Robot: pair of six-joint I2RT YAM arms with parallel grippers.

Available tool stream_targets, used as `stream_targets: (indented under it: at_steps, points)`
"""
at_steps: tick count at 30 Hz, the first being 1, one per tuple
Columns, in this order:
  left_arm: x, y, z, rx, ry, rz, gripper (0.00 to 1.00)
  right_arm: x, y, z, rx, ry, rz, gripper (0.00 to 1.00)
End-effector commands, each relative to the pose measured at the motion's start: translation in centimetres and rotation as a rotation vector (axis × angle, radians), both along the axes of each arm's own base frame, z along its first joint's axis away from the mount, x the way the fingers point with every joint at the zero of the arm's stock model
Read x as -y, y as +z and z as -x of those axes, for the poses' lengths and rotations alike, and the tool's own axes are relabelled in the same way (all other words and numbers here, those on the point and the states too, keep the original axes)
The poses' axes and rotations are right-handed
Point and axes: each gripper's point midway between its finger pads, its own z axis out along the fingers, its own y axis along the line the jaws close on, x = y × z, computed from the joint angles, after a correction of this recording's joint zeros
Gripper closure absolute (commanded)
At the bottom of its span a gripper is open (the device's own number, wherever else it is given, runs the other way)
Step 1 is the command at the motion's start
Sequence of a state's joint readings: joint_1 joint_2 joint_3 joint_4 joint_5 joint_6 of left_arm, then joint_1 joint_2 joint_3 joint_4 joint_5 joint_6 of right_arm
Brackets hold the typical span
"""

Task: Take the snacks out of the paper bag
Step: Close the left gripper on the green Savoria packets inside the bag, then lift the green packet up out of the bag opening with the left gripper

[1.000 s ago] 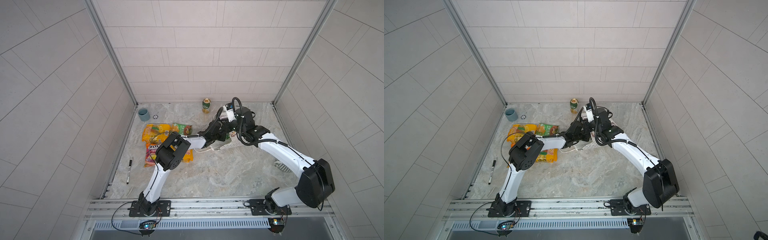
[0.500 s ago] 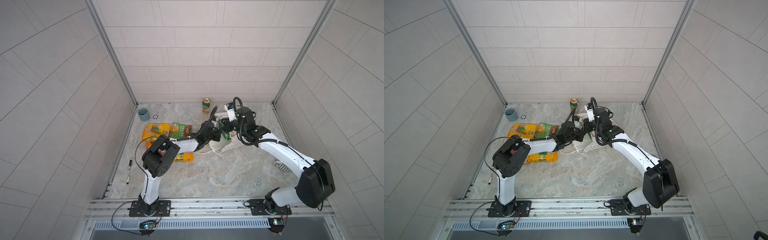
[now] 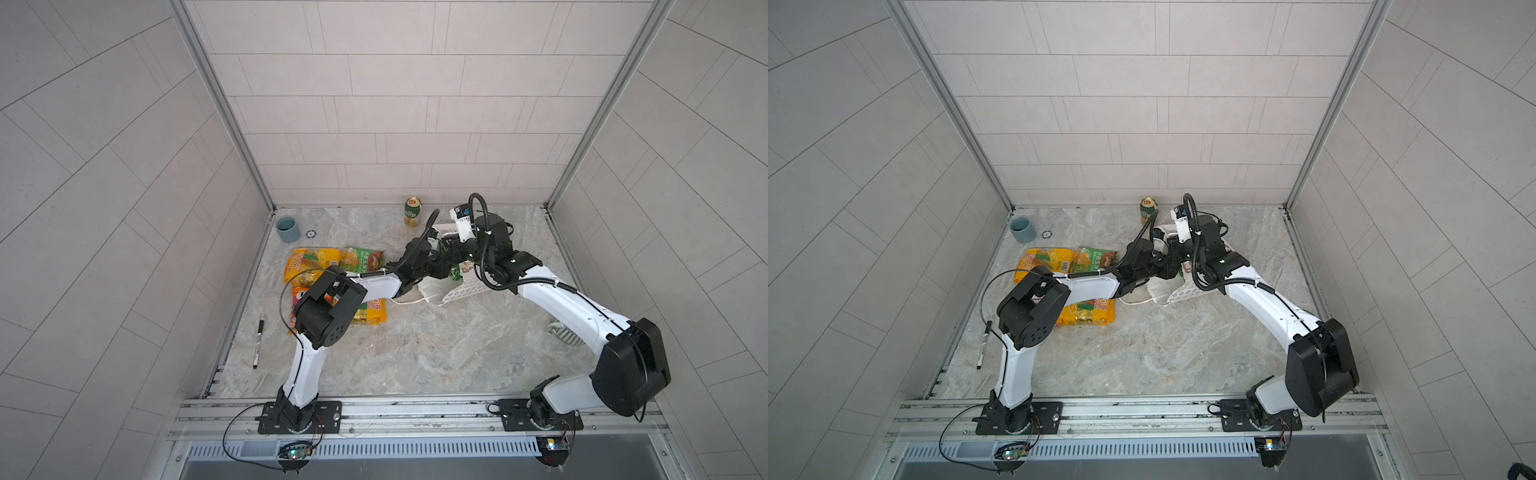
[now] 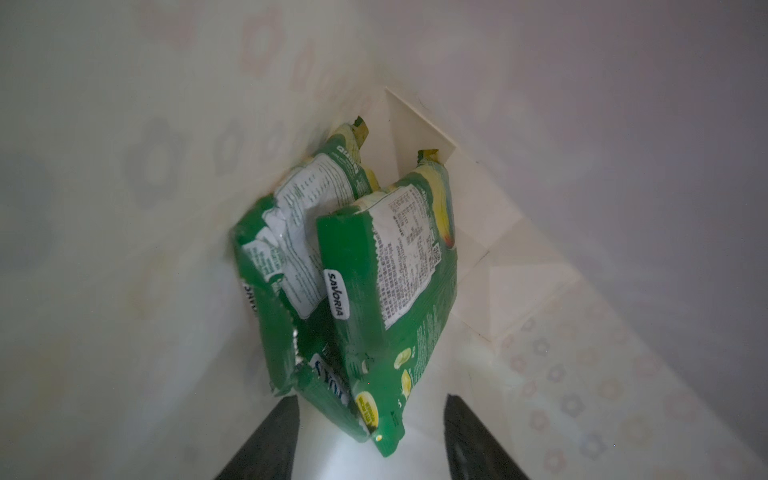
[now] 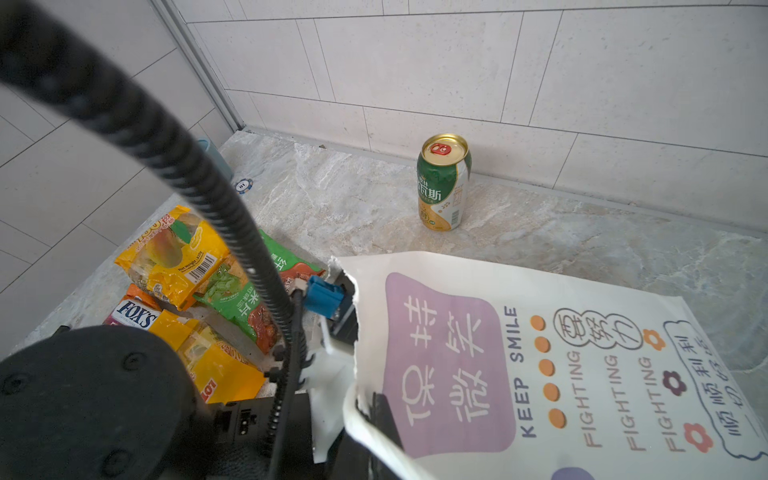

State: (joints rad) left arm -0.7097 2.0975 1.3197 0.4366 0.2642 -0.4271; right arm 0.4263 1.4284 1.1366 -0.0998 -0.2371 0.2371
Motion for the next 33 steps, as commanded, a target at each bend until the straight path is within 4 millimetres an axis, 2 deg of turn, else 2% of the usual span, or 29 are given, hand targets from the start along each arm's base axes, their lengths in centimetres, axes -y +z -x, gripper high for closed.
stream_targets:
  at_steps: [1,6,8,11,13,15,17,22,28,30,33]
  points:
    - [1.9,0.3,-0.8,0.032,-0.043,0.009,0.39,-0.9,1.1,0.6,0.022,0.044,-0.041,1.0]
    - [2.9,-2.7,-2.2,-0.032,-0.022,-0.049,0.35,-1.3,1.2,0.7,0.025,0.068,-0.059,1.0]
    - [3.4,-3.2,-2.6,-0.039,-0.025,-0.038,0.32,-1.7,1.2,0.8,0.025,0.085,-0.071,1.0]
    - [4.6,-3.4,-3.0,-0.043,-0.045,-0.006,0.33,-2.2,1.3,1.0,0.025,0.111,-0.086,1.0]
    - [5.2,-3.3,-3.2,-0.035,-0.053,0.007,0.38,-2.3,1.5,1.1,0.026,0.12,-0.094,1.0]
    - [5.9,-3.0,-3.4,-0.02,-0.067,0.026,0.5,-2.3,1.5,1.1,0.028,0.118,-0.096,1.0]
    - [6.6,-2.6,-3.4,-0.01,-0.091,0.041,0.55,-2.1,1.5,1.1,0.029,0.112,-0.093,1.0]
    - [7.7,-1.5,-2.9,0.018,-0.15,0.094,0.85,-1.7,1.7,1.1,0.036,0.1,-0.092,1.0]
    - [6.3,0.1,-2.0,0.055,-0.138,0.081,0.93,-0.3,1.9,0.8,0.042,0.05,-0.097,1.0]
    - [5.2,0.7,-1.6,0.078,-0.119,0.067,0.99,0.2,1.9,0.6,0.041,0.035,-0.109,1.0]
    - [3.6,1.8,-0.9,0.105,-0.084,0.061,1.0,0.9,1.9,0.4,0.043,0.016,-0.126,1.0]
